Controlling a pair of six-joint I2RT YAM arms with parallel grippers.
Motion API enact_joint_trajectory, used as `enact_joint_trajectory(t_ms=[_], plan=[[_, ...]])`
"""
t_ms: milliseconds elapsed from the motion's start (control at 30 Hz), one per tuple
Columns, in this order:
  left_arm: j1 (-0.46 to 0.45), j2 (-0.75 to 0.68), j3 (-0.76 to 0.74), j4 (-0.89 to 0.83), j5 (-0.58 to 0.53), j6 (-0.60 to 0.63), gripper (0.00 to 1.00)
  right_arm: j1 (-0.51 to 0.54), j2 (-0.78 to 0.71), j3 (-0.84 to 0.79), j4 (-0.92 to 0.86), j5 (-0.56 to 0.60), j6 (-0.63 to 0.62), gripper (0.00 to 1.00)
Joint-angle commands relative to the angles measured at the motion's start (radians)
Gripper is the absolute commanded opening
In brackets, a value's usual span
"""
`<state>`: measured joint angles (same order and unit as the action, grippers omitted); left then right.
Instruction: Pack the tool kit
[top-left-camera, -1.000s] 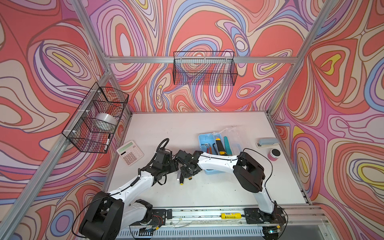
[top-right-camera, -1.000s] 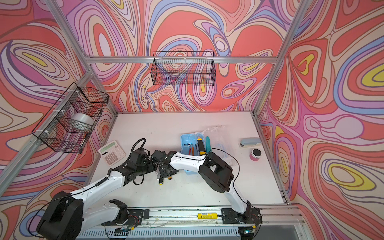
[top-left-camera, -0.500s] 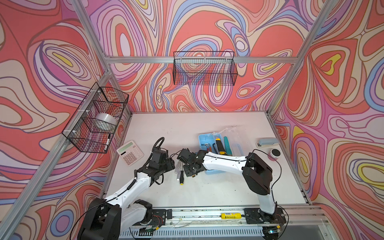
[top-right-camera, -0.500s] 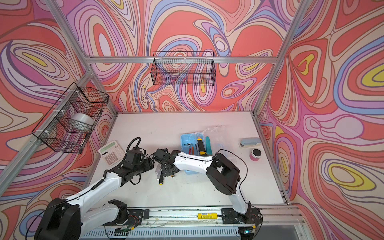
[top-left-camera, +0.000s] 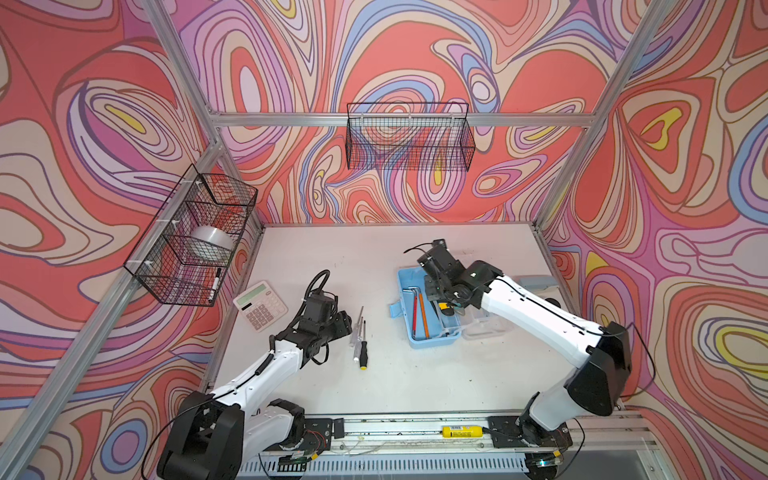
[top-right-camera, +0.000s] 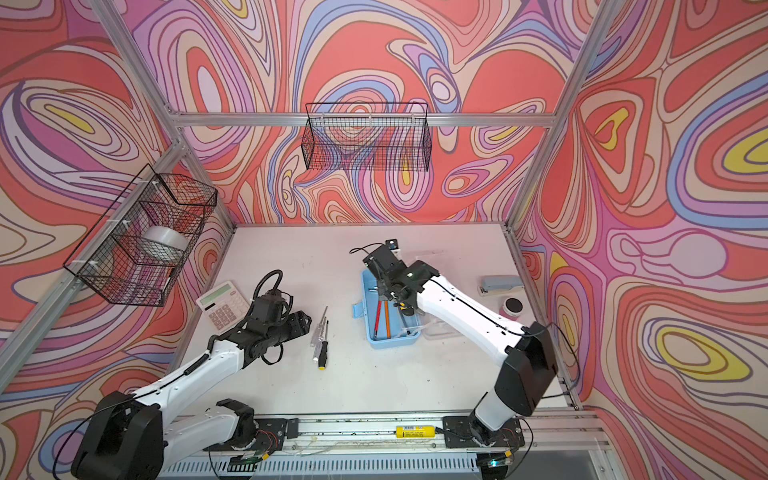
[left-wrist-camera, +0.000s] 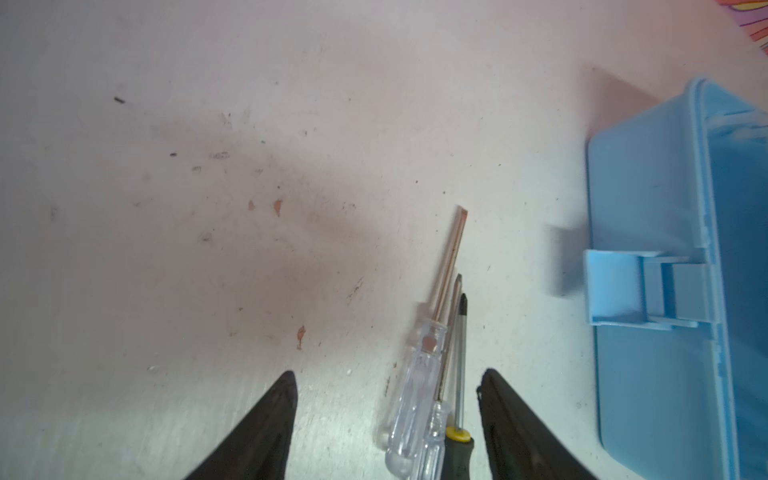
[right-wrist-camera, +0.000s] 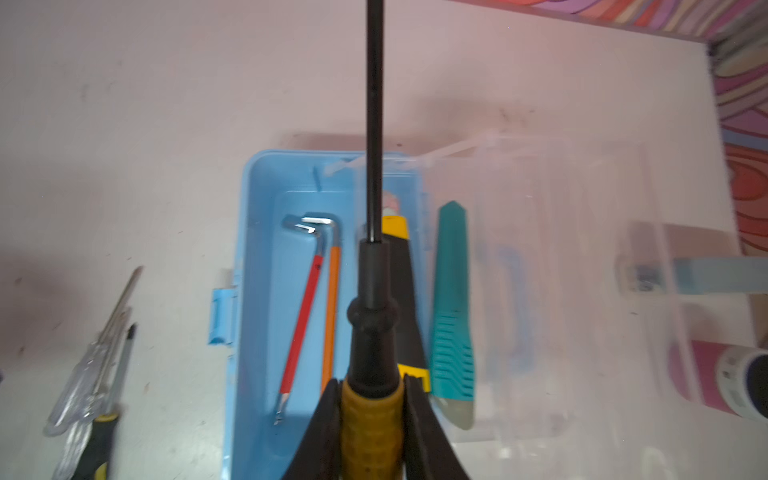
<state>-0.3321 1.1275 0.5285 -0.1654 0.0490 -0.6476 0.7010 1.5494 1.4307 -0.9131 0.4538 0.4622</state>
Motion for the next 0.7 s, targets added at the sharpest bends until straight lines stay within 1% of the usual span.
enact_joint_trajectory(t_ms=[0, 133, 233, 467, 667], plan=[[0.005, 0.008, 0.028, 0.009, 0.003, 0.018, 0.70, -0.071, -0.042, -0.068, -0.050, 0.063, -0.062, 0.05], [0.006, 0.016, 0.021, 0.028, 0.009, 0.015, 0.70, -0.167, -0.103, -0.157, 0.007, 0.019, -0.095, 0.04], [0.006, 0.030, 0.024, 0.029, 0.018, 0.015, 0.70, -0.195, -0.101, -0.186, 0.021, 0.012, -0.107, 0.04], [0.006, 0.031, 0.024, 0.028, 0.021, 0.012, 0.70, -0.210, -0.067, -0.241, 0.074, -0.035, -0.107, 0.06], [0.005, 0.032, 0.015, 0.033, 0.026, 0.009, 0.70, -0.211, -0.055, -0.271, 0.102, -0.043, -0.104, 0.13]])
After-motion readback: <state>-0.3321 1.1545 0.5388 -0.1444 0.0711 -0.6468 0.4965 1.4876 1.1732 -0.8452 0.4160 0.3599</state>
